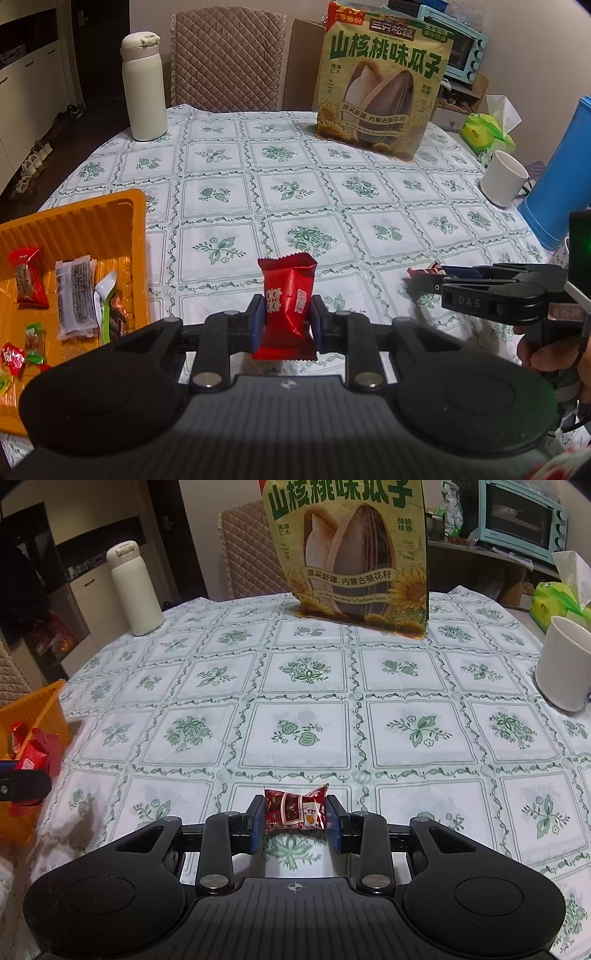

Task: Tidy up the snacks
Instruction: 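Carry the red packet with the left tool while the right tool carries the twist candy to the tray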

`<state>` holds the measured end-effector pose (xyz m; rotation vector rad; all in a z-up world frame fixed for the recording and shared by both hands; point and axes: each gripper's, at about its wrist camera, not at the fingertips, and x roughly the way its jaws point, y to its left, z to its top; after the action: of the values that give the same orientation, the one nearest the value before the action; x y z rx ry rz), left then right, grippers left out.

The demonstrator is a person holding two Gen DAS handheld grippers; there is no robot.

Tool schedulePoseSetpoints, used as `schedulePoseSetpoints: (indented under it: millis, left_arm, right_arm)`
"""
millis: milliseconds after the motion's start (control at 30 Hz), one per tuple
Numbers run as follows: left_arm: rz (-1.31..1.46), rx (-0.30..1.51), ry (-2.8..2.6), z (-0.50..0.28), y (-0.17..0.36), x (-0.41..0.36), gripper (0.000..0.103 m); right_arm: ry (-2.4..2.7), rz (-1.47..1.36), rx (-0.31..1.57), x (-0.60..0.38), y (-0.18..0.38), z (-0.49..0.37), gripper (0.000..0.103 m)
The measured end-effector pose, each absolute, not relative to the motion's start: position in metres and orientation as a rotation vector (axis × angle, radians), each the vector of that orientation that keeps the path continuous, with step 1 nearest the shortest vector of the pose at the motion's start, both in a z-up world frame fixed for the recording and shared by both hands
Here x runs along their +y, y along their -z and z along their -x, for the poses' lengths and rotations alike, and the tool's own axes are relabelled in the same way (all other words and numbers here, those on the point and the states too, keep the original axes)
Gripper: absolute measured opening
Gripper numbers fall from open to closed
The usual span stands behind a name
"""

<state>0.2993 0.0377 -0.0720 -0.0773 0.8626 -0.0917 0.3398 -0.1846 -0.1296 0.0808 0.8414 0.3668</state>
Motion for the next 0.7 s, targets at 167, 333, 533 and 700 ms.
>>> schedulePoseSetpoints:
  millis: [167, 333, 533, 700]
  left_arm:
    - [0.078, 0.857, 0.086, -0.288, 0.067, 0.029, 0.023]
    - [0.084, 0.85, 0.079, -0.278, 0.063, 0.021, 0.023]
    - [0.089, 0.837, 0.066, -0.261, 0.056, 0.012, 0.023]
    - [0.099, 0.825, 0.04, -0.244, 0.05, 0.008, 0.023]
  right_arm:
    - [-0.38, -0.093, 0.831, -0.193, 0.124, -0.329, 0.034]
    - [-0.394, -0.098, 0.815, -0.201, 0.116, -0.316, 0.034]
    - [-0.42, -0.102, 0.796, -0.211, 0.104, -0.299, 0.034]
    - [-0.457, -0.108, 0.779, -0.216, 0.093, -0.283, 0.034]
